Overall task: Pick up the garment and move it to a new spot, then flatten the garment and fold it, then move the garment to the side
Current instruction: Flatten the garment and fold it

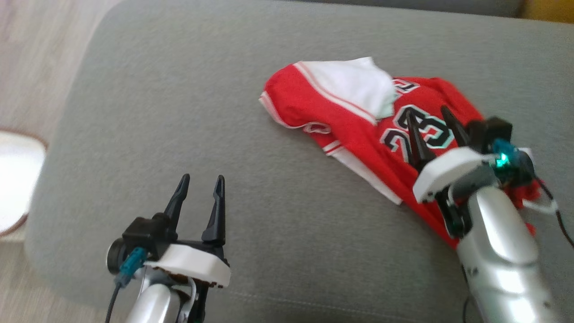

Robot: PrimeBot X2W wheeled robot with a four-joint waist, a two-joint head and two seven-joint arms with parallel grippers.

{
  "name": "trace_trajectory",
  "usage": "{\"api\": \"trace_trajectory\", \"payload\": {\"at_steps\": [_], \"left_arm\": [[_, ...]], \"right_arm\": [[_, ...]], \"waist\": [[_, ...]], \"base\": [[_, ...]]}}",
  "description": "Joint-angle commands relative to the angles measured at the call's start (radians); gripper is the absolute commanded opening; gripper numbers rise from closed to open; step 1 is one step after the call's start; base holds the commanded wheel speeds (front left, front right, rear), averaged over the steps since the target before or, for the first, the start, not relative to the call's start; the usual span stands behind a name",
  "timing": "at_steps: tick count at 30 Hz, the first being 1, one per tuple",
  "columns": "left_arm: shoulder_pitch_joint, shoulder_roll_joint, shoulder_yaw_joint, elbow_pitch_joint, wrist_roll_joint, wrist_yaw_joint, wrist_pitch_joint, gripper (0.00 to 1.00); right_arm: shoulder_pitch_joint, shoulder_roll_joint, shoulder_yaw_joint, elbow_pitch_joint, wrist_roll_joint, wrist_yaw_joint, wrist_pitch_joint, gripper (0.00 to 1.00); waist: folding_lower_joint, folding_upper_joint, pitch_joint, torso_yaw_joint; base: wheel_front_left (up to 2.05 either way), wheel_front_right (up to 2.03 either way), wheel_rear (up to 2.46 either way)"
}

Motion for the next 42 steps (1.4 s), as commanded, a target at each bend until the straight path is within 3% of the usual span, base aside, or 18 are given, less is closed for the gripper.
{"api": "trace_trajectory", "payload": {"at_steps": [1, 12, 13, 14, 15, 20, 25, 31, 37, 42], "left_arm": [[-0.041, -0.001, 0.023, -0.037, 0.01, -0.003, -0.012, 1.0], [-0.053, -0.008, 0.017, -0.04, 0.009, -0.004, -0.012, 1.0], [-0.053, -0.009, 0.017, -0.04, 0.008, -0.003, -0.012, 1.0], [-0.053, -0.009, 0.017, -0.04, 0.008, -0.003, -0.012, 1.0], [-0.053, -0.01, 0.017, -0.04, 0.008, -0.002, -0.012, 1.0], [-0.054, -0.011, 0.019, -0.039, 0.009, 0.0, -0.012, 1.0], [-0.053, -0.011, 0.022, -0.034, 0.012, -0.001, -0.012, 1.0], [-0.05, -0.012, 0.029, -0.036, 0.02, -0.001, -0.012, 1.0], [-0.043, -0.012, 0.055, -0.057, 0.027, 0.006, -0.012, 1.0], [-0.035, -0.012, 0.077, -0.07, 0.031, 0.005, -0.012, 1.0]], "right_arm": [[-0.083, -0.002, 0.027, 0.049, 0.019, 0.007, -0.004, 1.0], [-0.283, -0.002, -0.039, 0.377, -0.028, 0.007, -0.057, 1.0], [-0.294, -0.002, -0.039, 0.397, -0.029, 0.007, -0.064, 0.95], [-0.305, -0.002, -0.035, 0.416, -0.027, 0.007, -0.071, 0.78], [-0.315, -0.002, -0.029, 0.433, -0.025, 0.007, -0.078, 0.49], [-0.356, -0.002, 0.022, 0.476, -0.01, 0.007, -0.148, 0.0], [-0.369, -0.002, 0.159, 0.44, 0.056, 0.007, -0.204, 0.0], [-0.325, -0.002, 0.438, 0.276, 0.179, 0.007, -0.219, 0.0], [-0.22, -0.002, 0.734, 0.082, 0.274, 0.007, -0.144, 0.0], [-0.141, -0.002, 0.894, 0.006, 0.3, 0.007, -0.08, 0.0]], "waist": [[-0.0001, 0.0, 0.04, 0.055], [-0.0001, 0.0, 0.087, 0.13], [-0.0001, 0.0, 0.089, 0.133], [-0.0001, 0.0, 0.09, 0.134], [-0.0001, 0.0, 0.092, 0.136], [-0.0001, 0.0, 0.091, 0.131], [-0.0001, 0.0, 0.079, 0.113], [-0.0001, 0.0, 0.052, 0.096], [-0.0001, 0.0, 0.03, 0.096], [-0.0001, 0.0, 0.025, 0.101]], "base": [[0.0, 0.0, 0.0], [0.0, 0.0, 0.0], [0.0, 0.0, 0.0], [0.0, 0.0, 0.0], [0.0, 0.0, 0.0], [0.0, 0.0, 0.0], [0.0, 0.0, 0.0], [0.0, 0.0, 0.0], [0.0, 0.0, 0.0], [0.0, 0.0, 0.0]]}}
